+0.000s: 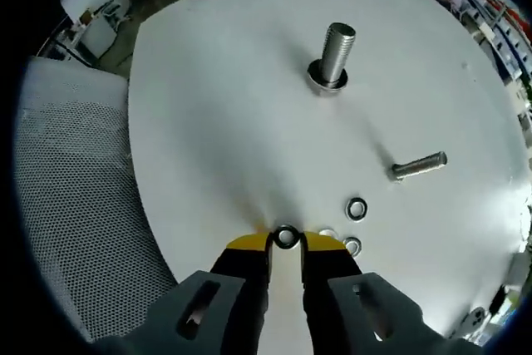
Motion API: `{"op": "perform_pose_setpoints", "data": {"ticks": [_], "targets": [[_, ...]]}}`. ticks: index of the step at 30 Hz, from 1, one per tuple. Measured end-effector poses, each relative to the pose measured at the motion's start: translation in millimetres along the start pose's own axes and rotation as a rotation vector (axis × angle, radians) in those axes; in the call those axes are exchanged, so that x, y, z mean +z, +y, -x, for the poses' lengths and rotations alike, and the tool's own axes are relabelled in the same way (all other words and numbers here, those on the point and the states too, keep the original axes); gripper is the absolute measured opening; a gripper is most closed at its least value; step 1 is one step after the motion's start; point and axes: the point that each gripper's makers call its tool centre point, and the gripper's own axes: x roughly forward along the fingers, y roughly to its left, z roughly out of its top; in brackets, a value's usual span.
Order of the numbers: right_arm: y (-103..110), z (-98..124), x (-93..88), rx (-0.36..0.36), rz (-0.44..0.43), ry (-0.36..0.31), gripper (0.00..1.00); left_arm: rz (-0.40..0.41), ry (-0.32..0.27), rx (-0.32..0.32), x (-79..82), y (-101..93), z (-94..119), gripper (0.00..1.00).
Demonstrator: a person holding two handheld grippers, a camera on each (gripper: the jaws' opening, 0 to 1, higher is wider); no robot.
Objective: Place the washer onto the threaded stud by aligning its center hole with the stud, sliding it down to the base, and recovering from edge contact or off-axis alignment until the washer reaches the visible bottom stop.
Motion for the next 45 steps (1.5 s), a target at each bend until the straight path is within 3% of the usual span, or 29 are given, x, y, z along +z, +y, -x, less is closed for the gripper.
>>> {"op": "perform_pose_setpoints", "data": {"ticks": [7, 10, 13, 24, 32, 35, 45], "targets": [[1.1, -1.7, 1.1, -0.013, 0.019, 0.110, 0.15, -0.005, 0.006, -0.004, -0.8, -0.8, -0.6, 0.30], [-0.4, -1.0, 0.6, -0.016, -0.060, 0.083, 0.15, -0.002, 0.004, -0.004, -0.9, -0.7, -0.4, 0.30], [0.8, -0.2, -0.1, -0.019, 0.001, 0.041, 0.15, 0.002, -0.004, -0.003, 0.3, -0.3, 0.3, 0.30], [2.8, 2.4, -0.8, -0.097, -0.036, -0.070, 0.14, -0.004, -0.004, -0.004, 1.0, -1.0, 0.1, 0.30], [2.7, 6.6, -4.9, -0.075, -0.070, -0.082, 0.13, -0.007, 0.001, -0.003, 0.4, -0.8, -0.2, 0.30], [-5.7, 17.7, 2.4, -0.087, -0.116, -0.133, 0.13, -0.004, 0.004, -0.005, -0.2, -0.7, -0.5, 0.30], [-46.4, 49.3, 21.8, -0.149, -0.165, -0.211, 0.13, -0.001, -0.005, -0.005, 1.5, -0.3, 0.5, 0.30]]}}
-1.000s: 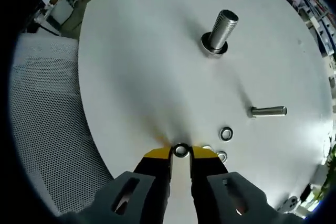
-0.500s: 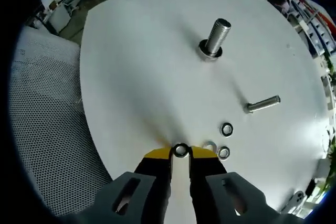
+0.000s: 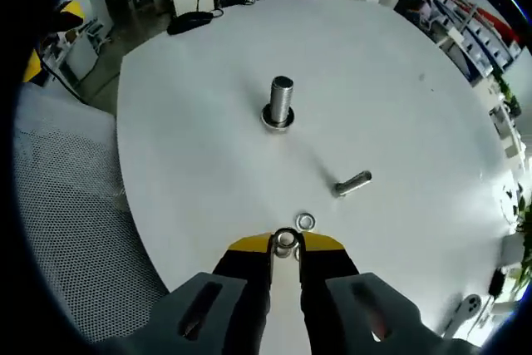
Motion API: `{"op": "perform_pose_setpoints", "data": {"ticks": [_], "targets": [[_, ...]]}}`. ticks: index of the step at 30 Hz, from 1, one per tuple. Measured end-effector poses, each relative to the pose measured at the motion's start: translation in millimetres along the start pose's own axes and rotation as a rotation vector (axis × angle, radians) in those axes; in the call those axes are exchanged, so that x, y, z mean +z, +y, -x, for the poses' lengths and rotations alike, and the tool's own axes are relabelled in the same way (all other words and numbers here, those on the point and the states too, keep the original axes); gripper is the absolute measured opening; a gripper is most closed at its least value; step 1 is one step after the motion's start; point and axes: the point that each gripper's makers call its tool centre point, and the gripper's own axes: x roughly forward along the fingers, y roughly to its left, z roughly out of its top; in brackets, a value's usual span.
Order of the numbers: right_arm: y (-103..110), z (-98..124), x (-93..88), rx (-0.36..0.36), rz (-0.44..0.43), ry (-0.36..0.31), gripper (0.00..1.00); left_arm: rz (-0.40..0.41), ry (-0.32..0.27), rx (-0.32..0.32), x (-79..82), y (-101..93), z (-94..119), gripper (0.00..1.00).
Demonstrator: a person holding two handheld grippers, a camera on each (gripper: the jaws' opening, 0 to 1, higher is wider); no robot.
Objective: Place the washer onto the threaded stud by aligning its center hole with the stud, sliding it down to the base, and recovering from edge contact or off-axis alignment until the washer reaches the visible bottom stop.
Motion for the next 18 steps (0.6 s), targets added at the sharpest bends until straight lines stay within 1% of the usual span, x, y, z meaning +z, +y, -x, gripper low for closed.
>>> {"op": "perform_pose_setpoints", "data": {"ticks": [2, 4, 5, 8, 10, 13, 18], "targets": [[-9.4, 2.6, 5.8, -0.007, -0.002, -0.006, 0.13, 0.000, 0.002, -0.003, -0.6, -0.5, -0.4, 0.30], [-21.1, 7.2, 14.2, -0.034, 0.028, -0.025, 0.13, -0.005, 0.000, -0.001, -0.2, -0.4, -0.2, 0.30], [-25.8, 9.1, 16.9, -0.035, 0.022, -0.026, 0.13, -0.005, 0.001, -0.001, -0.2, -0.3, -0.4, 0.30], [-35.0, 12.5, 24.6, -0.051, 0.018, -0.048, 0.13, 0.000, 0.002, 0.000, -0.5, 0.3, -0.2, 0.30], [-40.8, 10.7, 27.4, -0.063, 0.019, -0.057, 0.13, 0.005, -0.005, 0.004, 0.4, 1.3, 0.3, 0.29], [-40.9, 8.5, 28.9, -0.061, 0.012, -0.057, 0.13, 0.004, 0.000, 0.004, -0.6, 1.2, 0.3, 0.29], [-40.4, 3.2, 34.1, -0.062, 0.045, -0.050, 0.13, 0.000, 0.003, 0.006, -1.0, 1.1, 0.1, 0.29]]}}
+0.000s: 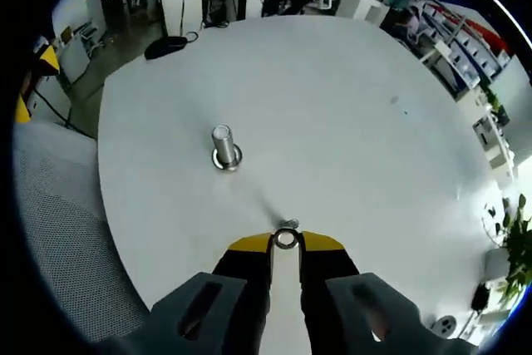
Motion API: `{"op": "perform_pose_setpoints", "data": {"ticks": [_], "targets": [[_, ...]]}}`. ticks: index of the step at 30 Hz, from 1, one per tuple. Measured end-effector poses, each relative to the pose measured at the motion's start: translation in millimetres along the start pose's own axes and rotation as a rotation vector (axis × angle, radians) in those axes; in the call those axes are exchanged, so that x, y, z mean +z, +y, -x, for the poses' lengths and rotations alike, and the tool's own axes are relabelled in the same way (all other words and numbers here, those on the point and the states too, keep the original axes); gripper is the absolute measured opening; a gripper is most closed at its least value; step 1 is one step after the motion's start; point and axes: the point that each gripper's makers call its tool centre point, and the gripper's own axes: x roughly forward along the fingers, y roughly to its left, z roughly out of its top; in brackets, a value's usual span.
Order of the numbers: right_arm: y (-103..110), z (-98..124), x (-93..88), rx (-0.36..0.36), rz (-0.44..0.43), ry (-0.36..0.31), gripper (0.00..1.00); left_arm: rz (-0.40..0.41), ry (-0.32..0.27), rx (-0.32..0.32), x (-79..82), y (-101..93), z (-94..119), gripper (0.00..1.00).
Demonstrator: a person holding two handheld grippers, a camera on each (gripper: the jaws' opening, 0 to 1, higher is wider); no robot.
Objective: Place the washer onto the threaded stud by aligning its center hole with the stud, sliding it down to the base, and recovering from edge contact or off-axis alignment until the washer reaches the visible bottom stop.
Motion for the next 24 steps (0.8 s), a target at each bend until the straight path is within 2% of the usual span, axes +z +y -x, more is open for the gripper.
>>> {"op": "perform_pose_setpoints", "data": {"ticks": [12, 24], "targets": [[-11.2, -9.1, 8.1, -0.001, -0.010, -0.005, 0.13, 0.009, 0.003, 0.000, -0.7, 0.7, -0.3, 0.29], [-1.2, -19.1, 1.8, 0.035, 0.017, 0.040, 0.13, 0.019, 0.006, -0.002, -1.5, 1.5, -0.8, 0.29]]}}
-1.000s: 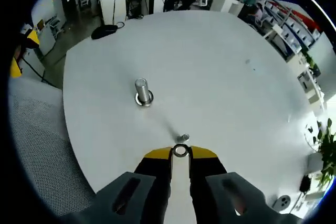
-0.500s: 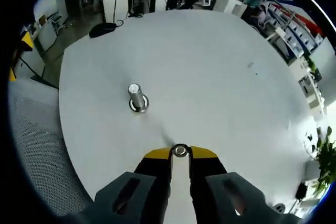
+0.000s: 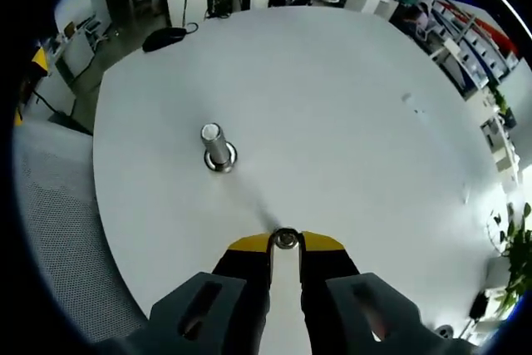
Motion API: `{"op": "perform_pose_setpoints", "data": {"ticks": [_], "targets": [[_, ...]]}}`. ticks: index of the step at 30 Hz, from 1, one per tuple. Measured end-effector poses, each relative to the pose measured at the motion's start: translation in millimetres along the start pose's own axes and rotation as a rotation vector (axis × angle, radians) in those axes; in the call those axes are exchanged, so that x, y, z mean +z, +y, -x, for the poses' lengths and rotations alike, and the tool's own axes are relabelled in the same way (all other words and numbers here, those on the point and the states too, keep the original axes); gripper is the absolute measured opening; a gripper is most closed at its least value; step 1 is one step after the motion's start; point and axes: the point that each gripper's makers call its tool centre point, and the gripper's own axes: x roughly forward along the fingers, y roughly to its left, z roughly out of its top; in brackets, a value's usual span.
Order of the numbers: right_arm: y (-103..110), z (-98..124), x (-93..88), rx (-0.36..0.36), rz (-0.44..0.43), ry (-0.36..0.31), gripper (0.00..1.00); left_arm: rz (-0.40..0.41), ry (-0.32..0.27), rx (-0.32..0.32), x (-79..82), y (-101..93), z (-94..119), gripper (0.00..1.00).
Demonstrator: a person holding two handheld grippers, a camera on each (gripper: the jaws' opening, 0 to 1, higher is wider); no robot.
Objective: Place the washer onto the threaded stud by aligning its center hole with the stud, sliding it down to the base, and recovering from edge contact or off-axis alignment until the washer reaches the visible bottom stop.
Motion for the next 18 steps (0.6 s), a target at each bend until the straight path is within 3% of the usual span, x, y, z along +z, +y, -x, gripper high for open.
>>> {"op": "perform_pose_setpoints", "data": {"ticks": [18], "targets": [[2.2, -33.6, -13.7, 0.041, -0.006, 0.077, 0.14, 0.002, 0.013, 0.003, -3.0, 0.9, -0.5, 0.29]]}}
